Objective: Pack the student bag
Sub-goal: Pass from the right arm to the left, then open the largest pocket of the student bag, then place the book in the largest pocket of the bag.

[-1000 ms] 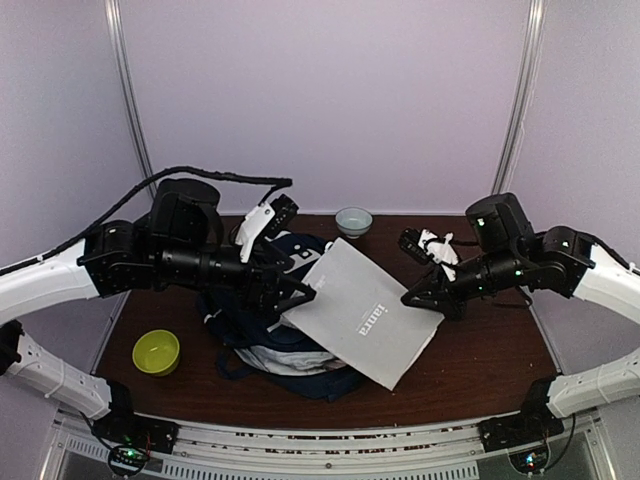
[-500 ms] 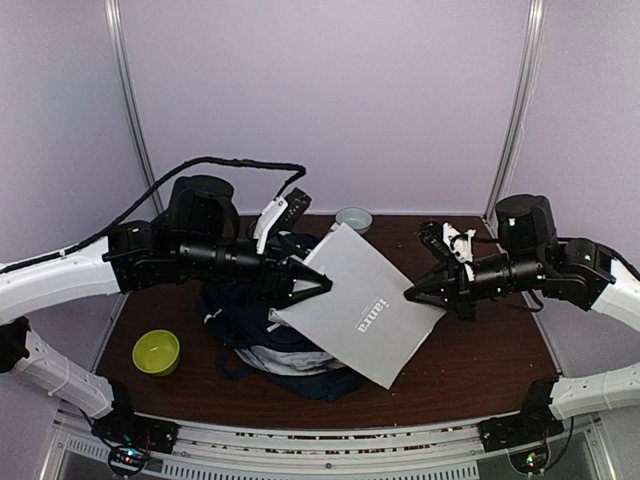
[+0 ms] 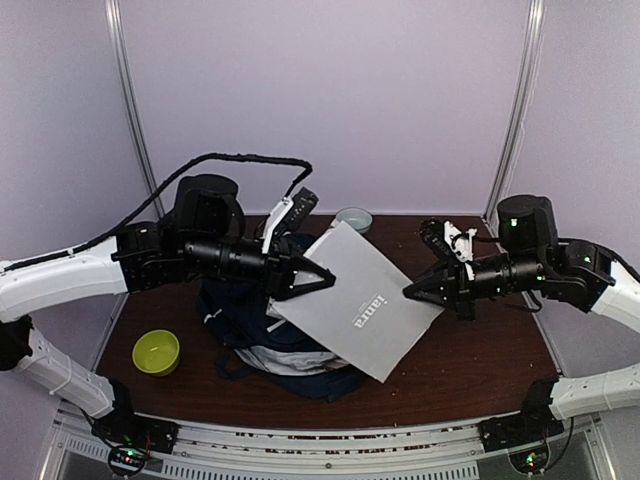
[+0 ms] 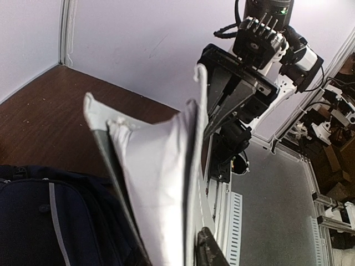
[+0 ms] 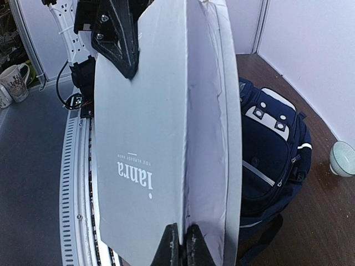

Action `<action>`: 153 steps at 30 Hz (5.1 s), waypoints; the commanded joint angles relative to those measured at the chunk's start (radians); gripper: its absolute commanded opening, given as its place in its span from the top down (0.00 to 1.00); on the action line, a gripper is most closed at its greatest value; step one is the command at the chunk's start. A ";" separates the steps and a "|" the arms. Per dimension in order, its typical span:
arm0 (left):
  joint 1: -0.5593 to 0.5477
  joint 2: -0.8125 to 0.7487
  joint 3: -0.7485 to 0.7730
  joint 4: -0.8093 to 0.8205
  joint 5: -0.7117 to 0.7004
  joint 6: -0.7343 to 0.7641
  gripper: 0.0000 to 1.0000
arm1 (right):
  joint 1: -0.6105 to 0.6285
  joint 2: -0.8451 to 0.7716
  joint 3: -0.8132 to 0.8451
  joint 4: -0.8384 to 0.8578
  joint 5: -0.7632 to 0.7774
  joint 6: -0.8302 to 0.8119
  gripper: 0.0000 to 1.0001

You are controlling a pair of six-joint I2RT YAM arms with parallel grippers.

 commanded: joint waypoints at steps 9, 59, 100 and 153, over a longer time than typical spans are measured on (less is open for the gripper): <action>-0.001 -0.146 -0.052 0.216 -0.076 0.013 0.90 | -0.008 -0.073 -0.088 0.239 0.150 0.164 0.11; -0.118 0.007 0.010 -0.280 -0.384 0.388 0.37 | -0.107 -0.510 -0.280 -0.158 0.500 0.908 0.85; -0.039 0.094 0.276 -0.285 -0.779 0.413 1.00 | -0.109 -0.460 -0.362 0.154 0.215 1.187 0.82; -0.087 0.087 0.541 0.078 -0.273 0.686 1.00 | 0.066 0.654 -0.199 1.054 0.317 1.624 0.74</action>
